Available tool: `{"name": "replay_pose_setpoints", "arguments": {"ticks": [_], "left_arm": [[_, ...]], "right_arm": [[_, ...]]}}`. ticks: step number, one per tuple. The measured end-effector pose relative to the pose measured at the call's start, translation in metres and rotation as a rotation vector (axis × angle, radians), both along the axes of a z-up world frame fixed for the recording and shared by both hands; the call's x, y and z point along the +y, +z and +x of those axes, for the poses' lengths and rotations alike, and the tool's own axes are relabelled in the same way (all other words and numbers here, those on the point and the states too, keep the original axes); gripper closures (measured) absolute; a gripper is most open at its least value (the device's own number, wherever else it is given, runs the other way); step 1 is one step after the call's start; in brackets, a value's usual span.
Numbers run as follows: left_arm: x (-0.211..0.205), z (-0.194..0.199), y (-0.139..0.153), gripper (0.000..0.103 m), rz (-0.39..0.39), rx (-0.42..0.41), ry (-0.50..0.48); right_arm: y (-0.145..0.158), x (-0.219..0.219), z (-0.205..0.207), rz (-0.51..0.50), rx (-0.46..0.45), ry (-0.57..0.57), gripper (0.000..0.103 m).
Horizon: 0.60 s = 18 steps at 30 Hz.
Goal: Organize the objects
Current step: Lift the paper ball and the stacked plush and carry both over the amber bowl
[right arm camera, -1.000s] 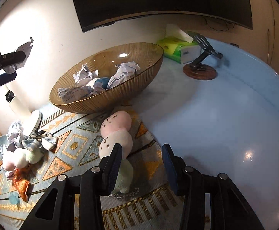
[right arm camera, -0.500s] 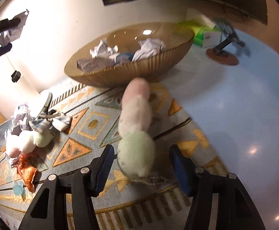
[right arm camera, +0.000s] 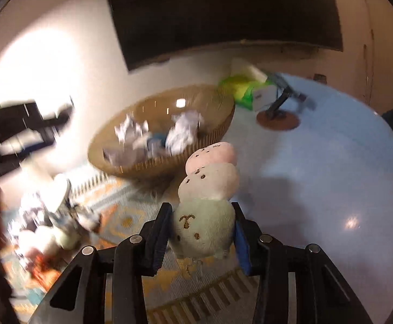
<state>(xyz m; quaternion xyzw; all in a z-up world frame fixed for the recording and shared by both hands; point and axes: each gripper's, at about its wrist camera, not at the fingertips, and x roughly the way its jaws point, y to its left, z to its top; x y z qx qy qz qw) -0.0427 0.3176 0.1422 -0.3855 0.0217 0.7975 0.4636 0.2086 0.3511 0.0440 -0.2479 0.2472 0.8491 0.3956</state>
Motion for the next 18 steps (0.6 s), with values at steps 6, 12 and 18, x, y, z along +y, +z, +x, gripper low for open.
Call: {"name": "replay_pose_setpoints", "arguments": {"ticks": [6, 12, 18], "left_arm": [[0.009, 0.001, -0.011, 0.06, -0.01, -0.007, -0.014], [0.018, -0.001, -0.025, 0.06, 0.018, -0.014, -0.038], [0.031, 0.0, -0.043, 0.06, -0.054, 0.044, -0.027]], "right_arm": [[0.052, 0.024, -0.012, 0.06, 0.183, 0.021, 0.061], [0.058, 0.035, -0.049, 0.239, 0.228, 0.036, 0.061], [0.017, 0.056, -0.054, 0.149, 0.268, 0.012, 0.061]]}}
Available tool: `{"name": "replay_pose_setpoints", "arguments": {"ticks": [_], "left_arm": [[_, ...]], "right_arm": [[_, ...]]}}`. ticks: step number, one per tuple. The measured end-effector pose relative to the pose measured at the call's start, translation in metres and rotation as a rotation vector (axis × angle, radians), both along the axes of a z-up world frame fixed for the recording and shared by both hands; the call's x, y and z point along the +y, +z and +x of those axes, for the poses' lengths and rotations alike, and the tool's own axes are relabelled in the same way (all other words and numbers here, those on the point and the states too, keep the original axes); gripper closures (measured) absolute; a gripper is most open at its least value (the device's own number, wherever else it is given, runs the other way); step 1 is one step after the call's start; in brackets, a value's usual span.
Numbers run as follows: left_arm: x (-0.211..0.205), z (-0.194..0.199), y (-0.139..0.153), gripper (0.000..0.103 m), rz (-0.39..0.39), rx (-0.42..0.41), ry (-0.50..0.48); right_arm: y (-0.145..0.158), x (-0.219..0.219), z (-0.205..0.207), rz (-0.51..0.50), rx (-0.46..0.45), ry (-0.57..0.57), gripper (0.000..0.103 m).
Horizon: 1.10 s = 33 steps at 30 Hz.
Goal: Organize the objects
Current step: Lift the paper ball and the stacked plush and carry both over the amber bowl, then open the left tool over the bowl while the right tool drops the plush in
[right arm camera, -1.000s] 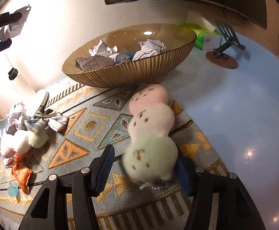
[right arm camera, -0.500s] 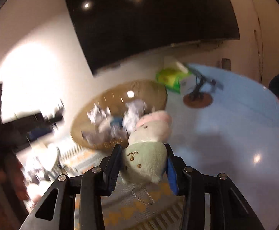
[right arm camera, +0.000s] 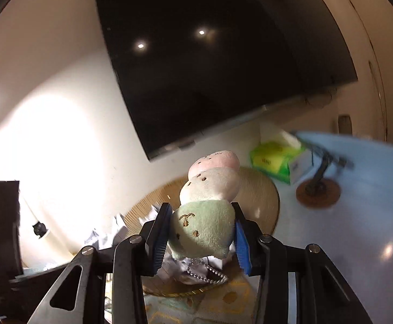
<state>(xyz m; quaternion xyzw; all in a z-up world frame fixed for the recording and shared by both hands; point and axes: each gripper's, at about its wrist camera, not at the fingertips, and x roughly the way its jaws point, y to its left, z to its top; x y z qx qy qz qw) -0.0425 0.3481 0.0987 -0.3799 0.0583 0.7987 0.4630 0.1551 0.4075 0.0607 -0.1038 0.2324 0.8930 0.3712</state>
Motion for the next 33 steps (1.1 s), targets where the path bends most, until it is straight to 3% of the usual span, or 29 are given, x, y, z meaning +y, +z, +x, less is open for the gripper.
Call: {"name": "replay_pose_setpoints", "arguments": {"ticks": [5, 13, 20, 21, 22, 23, 24, 26, 27, 30, 33], "left_arm": [[0.0, 0.004, 0.001, 0.06, -0.002, 0.049, 0.004], [0.013, 0.018, -0.002, 0.059, -0.1, 0.191, 0.005], [0.004, 0.011, -0.002, 0.059, -0.092, 0.168, 0.009], [0.004, 0.01, -0.002, 0.051, -0.085, 0.159, 0.01], [0.004, 0.007, -0.003, 0.047, -0.087, 0.133, 0.012], [0.006, 0.002, -0.008, 0.037, -0.096, 0.085, 0.01], [0.006, -0.005, -0.014, 0.02, -0.098, 0.026, 0.01], [0.002, -0.019, -0.027, 0.009, -0.082, -0.099, 0.03], [-0.001, -0.028, -0.032, 0.008, -0.066, -0.171, 0.045], [-0.014, -0.051, -0.045, 0.008, -0.005, -0.359, 0.102], [-0.033, -0.066, -0.043, 0.008, 0.06, -0.423, 0.157]], "right_arm": [[-0.016, 0.029, -0.001, -0.147, -0.001, 0.015, 0.061], [-0.021, 0.038, 0.002, -0.168, 0.011, 0.024, 0.061], [-0.026, 0.028, -0.005, -0.131, -0.021, 0.071, 0.06], [-0.027, 0.027, -0.005, -0.129, -0.022, 0.074, 0.06], [-0.028, 0.026, -0.006, -0.127, -0.02, 0.076, 0.057], [-0.028, 0.026, -0.006, -0.122, -0.006, 0.083, 0.048], [-0.028, 0.025, -0.005, -0.117, 0.016, 0.094, 0.039], [-0.027, 0.023, -0.002, -0.117, 0.091, 0.129, 0.008], [-0.025, 0.02, 0.0, -0.111, 0.125, 0.141, 0.0], [-0.023, 0.015, 0.0, -0.087, 0.122, 0.132, 0.0], [-0.021, 0.014, -0.002, -0.084, 0.12, 0.151, 0.0]]}}
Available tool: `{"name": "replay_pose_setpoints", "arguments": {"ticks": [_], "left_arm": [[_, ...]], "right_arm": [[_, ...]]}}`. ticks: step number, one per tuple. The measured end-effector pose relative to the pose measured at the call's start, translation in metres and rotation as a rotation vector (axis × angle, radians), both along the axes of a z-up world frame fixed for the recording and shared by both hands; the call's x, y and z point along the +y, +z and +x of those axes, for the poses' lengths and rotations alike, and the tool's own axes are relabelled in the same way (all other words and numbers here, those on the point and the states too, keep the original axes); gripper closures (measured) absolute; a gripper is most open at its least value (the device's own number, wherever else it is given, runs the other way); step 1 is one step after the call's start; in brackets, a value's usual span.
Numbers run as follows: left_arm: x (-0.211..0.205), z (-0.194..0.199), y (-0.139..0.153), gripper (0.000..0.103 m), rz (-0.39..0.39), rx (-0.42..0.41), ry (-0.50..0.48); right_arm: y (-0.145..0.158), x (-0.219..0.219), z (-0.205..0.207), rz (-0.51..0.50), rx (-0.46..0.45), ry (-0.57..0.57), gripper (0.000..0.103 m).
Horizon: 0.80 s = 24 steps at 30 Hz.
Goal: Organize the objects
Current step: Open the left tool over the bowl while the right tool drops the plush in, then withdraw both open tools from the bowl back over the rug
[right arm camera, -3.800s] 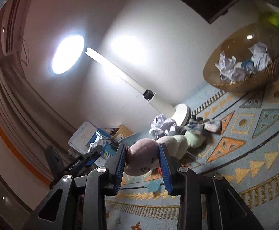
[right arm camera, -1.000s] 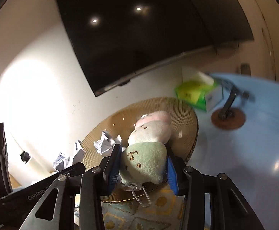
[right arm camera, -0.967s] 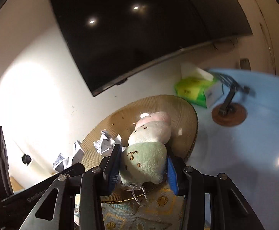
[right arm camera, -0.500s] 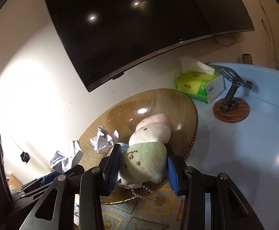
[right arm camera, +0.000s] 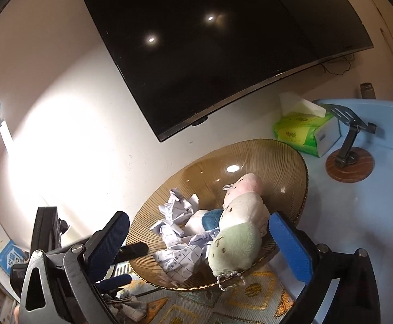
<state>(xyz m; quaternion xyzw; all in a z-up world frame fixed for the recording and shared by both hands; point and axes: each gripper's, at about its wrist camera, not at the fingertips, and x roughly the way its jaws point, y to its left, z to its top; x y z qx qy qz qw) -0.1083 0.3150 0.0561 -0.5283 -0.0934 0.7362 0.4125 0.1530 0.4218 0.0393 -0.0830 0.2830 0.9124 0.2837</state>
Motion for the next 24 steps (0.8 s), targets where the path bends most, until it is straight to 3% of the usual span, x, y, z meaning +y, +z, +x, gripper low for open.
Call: {"name": "replay_pose_setpoints", "arguments": {"ticks": [2, 7, 8, 10, 14, 17, 21, 24], "left_arm": [[-0.015, -0.007, 0.011, 0.008, 0.016, -0.001, 0.046], [-0.072, -0.012, 0.076, 0.007, 0.15, 0.134, 0.162], [-0.086, -0.013, 0.089, 0.003, 0.18, 0.16, 0.19], [-0.118, -0.01, 0.112, 0.001, 0.244, 0.206, 0.258], [-0.186, -0.003, 0.158, 0.001, 0.295, 0.227, 0.36], [-0.256, 0.019, 0.194, 0.0, 0.346, 0.333, 0.454], [-0.328, 0.049, 0.223, 0.0, 0.306, 0.534, 0.632], [-0.359, 0.054, 0.223, 0.0, 0.227, 0.596, 0.728]], "right_arm": [[0.002, -0.002, 0.0, 0.002, 0.02, 0.022, 0.0], [0.011, -0.017, 0.001, 0.111, 0.018, 0.025, 0.0], [0.013, -0.021, 0.0, 0.139, 0.012, 0.021, 0.0], [0.015, -0.027, -0.003, 0.187, -0.019, 0.016, 0.0], [0.019, -0.039, -0.007, 0.259, -0.068, 0.02, 0.0], [0.024, -0.048, -0.003, 0.318, -0.054, 0.024, 0.0], [0.031, -0.054, 0.002, 0.322, -0.002, 0.074, 0.0], [0.034, -0.055, 0.002, 0.275, 0.026, 0.145, 0.0]]}}
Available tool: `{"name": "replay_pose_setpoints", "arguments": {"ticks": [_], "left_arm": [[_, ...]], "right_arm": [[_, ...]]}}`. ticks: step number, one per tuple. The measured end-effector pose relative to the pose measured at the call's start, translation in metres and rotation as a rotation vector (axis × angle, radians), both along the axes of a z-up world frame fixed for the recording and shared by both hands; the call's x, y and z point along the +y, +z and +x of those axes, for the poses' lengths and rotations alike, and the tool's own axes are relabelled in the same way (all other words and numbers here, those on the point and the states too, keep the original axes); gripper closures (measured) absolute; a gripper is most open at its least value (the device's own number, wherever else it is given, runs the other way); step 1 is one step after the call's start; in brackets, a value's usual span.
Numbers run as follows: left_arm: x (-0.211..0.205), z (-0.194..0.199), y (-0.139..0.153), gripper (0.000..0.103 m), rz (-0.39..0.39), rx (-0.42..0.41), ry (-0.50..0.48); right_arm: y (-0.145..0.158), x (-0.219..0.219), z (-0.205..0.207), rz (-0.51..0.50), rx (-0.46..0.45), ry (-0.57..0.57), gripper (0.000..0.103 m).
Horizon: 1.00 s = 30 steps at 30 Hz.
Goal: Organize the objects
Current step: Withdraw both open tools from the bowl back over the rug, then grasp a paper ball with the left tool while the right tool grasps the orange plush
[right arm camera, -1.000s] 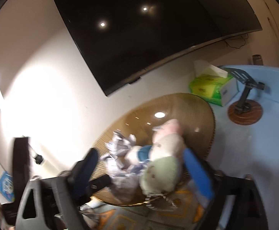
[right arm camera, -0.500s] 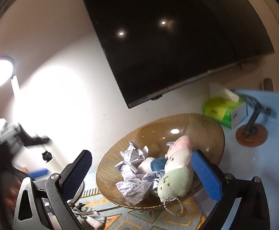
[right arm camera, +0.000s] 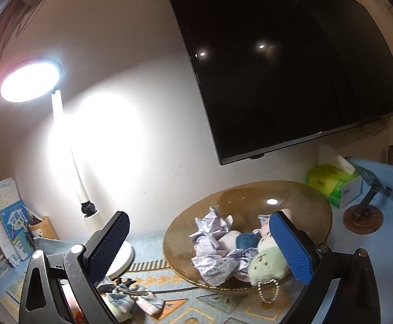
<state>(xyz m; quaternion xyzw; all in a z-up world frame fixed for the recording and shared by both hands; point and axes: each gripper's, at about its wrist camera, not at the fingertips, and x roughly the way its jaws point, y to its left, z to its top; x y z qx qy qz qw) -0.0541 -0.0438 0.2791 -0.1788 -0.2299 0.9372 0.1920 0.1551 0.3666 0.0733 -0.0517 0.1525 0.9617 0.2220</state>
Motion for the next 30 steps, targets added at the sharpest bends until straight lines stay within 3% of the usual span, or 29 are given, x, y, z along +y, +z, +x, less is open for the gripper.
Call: {"name": "replay_pose_setpoints", "arguments": {"ticks": [3, 7, 12, 16, 19, 21, 23, 27, 30], "left_arm": [[-0.002, -0.003, -0.03, 0.0, -0.133, -0.019, -0.008], [0.019, -0.019, -0.113, 0.0, -0.311, -0.202, -0.062], [0.047, -0.037, -0.201, 0.001, -0.371, -0.4, -0.204], [0.069, -0.04, -0.228, 0.001, -0.4, -0.445, -0.252], [0.089, -0.041, -0.229, 0.0, -0.389, -0.421, -0.339], [0.104, -0.046, -0.233, 0.0, -0.366, -0.431, -0.431], [0.117, -0.051, -0.236, 0.0, -0.384, -0.451, -0.452], [0.143, -0.051, -0.244, 0.0, -0.463, -0.444, -0.498], [0.157, -0.045, -0.25, 0.0, -0.536, -0.407, -0.487]], "right_arm": [[-0.002, -0.003, -0.002, -0.073, 0.026, 0.078, 0.0], [-0.013, -0.009, -0.018, -0.245, 0.013, 0.264, 0.0], [-0.033, -0.017, -0.042, -0.455, -0.05, 0.503, 0.0], [-0.042, -0.031, -0.056, -0.558, -0.082, 0.718, 0.0], [-0.04, -0.054, -0.061, -0.503, -0.13, 0.81, 0.0], [-0.037, -0.077, -0.063, -0.4, -0.174, 0.853, 0.0], [-0.037, -0.103, -0.062, -0.278, -0.245, 0.883, 0.0], [-0.053, -0.146, -0.07, -0.05, -0.414, 0.825, 0.0], [-0.074, -0.165, -0.082, 0.051, -0.561, 0.747, 0.0]]}}
